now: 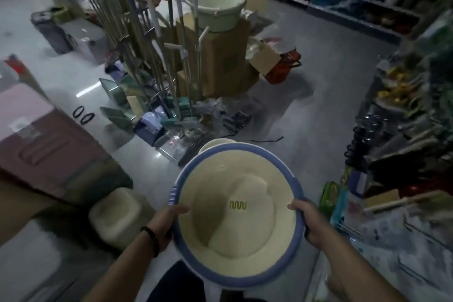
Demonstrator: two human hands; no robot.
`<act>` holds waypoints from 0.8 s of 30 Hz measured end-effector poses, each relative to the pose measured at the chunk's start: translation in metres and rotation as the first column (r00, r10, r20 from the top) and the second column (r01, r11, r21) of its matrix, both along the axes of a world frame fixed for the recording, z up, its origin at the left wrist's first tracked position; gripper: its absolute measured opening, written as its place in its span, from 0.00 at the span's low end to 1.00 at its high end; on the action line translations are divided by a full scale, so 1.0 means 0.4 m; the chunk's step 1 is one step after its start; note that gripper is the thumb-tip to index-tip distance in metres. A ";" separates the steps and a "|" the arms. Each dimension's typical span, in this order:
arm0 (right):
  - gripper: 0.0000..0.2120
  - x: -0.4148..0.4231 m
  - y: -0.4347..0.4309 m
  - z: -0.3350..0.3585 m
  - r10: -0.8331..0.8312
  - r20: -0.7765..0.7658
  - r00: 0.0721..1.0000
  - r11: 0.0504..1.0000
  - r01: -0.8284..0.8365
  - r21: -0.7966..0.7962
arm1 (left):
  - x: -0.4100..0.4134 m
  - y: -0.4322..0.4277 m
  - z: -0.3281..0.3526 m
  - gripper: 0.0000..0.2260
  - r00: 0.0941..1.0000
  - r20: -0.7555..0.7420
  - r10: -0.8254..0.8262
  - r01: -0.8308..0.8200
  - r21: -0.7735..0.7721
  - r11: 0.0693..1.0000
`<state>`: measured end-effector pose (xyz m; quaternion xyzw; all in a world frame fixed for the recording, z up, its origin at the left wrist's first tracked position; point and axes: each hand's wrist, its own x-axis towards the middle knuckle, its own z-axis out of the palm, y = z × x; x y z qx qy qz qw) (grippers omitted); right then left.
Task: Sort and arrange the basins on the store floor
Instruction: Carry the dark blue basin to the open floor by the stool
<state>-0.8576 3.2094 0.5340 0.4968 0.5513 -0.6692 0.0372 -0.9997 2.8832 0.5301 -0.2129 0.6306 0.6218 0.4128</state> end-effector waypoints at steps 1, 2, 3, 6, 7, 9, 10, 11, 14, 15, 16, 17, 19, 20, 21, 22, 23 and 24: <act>0.18 -0.059 0.045 -0.020 0.032 0.010 0.999 0.999 -0.032 0.002 | -0.042 0.031 -0.019 0.11 1.000 0.000 0.014 -0.014 -0.002 1.000; 0.18 -0.119 0.084 -0.035 0.055 0.021 0.998 0.998 -0.055 0.002 | -0.085 0.062 -0.041 0.10 1.000 0.003 0.031 -0.031 -0.004 1.000; 0.17 -0.178 0.120 -0.053 0.082 0.037 0.996 0.997 -0.082 -0.004 | -0.126 0.092 -0.062 0.09 0.999 0.011 0.048 -0.048 -0.011 0.999; 0.21 -0.356 0.213 -0.125 0.108 0.069 0.992 0.994 -0.107 -0.017 | -0.259 0.172 -0.146 0.10 0.996 0.023 0.088 -0.088 -0.020 0.996; 0.21 -0.418 0.238 -0.161 0.105 0.080 0.991 0.994 -0.104 -0.016 | -0.316 0.193 -0.186 0.12 0.995 0.026 0.101 -0.100 -0.023 0.995; 0.18 -0.525 0.279 -0.230 0.091 0.115 0.989 0.996 -0.090 -0.008 | -0.419 0.232 -0.262 0.13 0.992 0.056 0.109 -0.107 -0.037 0.994; 0.20 -0.583 0.302 -0.261 0.088 0.128 0.988 0.996 -0.088 -0.007 | -0.466 0.255 -0.302 0.12 0.990 0.067 0.124 -0.122 -0.043 0.992; 0.24 -0.635 0.321 -0.291 0.096 0.153 0.984 0.995 -0.095 -0.018 | -0.505 0.276 -0.340 0.12 0.987 0.082 0.140 -0.136 -0.055 0.989; 0.18 -0.798 0.391 -0.416 0.106 0.188 0.976 0.994 -0.097 -0.054 | -0.620 0.346 -0.465 0.13 0.971 0.124 0.207 -0.197 -0.082 0.977; 0.15 -0.853 0.413 -0.463 0.107 0.203 0.973 0.994 -0.098 -0.055 | -0.656 0.372 -0.515 0.13 0.965 0.129 0.227 -0.216 -0.094 0.972; 0.13 -0.903 0.438 -0.519 0.118 0.224 0.967 0.992 -0.107 -0.060 | -0.686 0.397 -0.564 0.14 0.959 0.139 0.248 -0.233 -0.111 0.966; 0.13 -0.950 0.465 -0.581 0.137 0.233 0.963 0.990 -0.125 -0.065 | -0.715 0.422 -0.610 0.14 0.951 0.146 0.272 -0.255 -0.129 0.958; 0.12 -1.037 0.513 -0.704 0.181 0.233 0.955 0.983 -0.168 -0.076 | -0.764 0.468 -0.714 0.13 0.935 0.152 0.319 -0.296 -0.157 0.942; 0.12 -1.075 0.535 -0.764 0.211 0.238 0.948 0.977 -0.195 -0.088 | -0.784 0.485 -0.770 0.13 0.928 0.154 0.339 -0.313 -0.172 0.934; 0.11 -1.110 0.555 -0.827 0.235 0.243 0.941 0.971 -0.217 -0.097 | -0.805 0.503 -0.823 0.14 0.925 0.153 0.347 -0.319 -0.179 0.931; 0.10 -1.134 0.573 -0.888 0.252 0.250 0.935 0.967 -0.234 -0.100 | -0.818 0.517 -0.879 0.14 0.924 0.154 0.349 -0.321 -0.182 0.929; 0.10 -1.152 0.587 -0.946 0.273 0.258 0.927 0.961 -0.254 -0.106 | -0.824 0.525 -0.937 0.15 0.922 0.153 0.357 -0.326 -0.191 0.926; 0.09 -1.169 0.596 -0.999 0.300 0.265 0.916 0.953 -0.278 -0.118 | -0.829 0.532 -0.991 0.15 0.914 0.150 0.376 -0.343 -0.204 0.917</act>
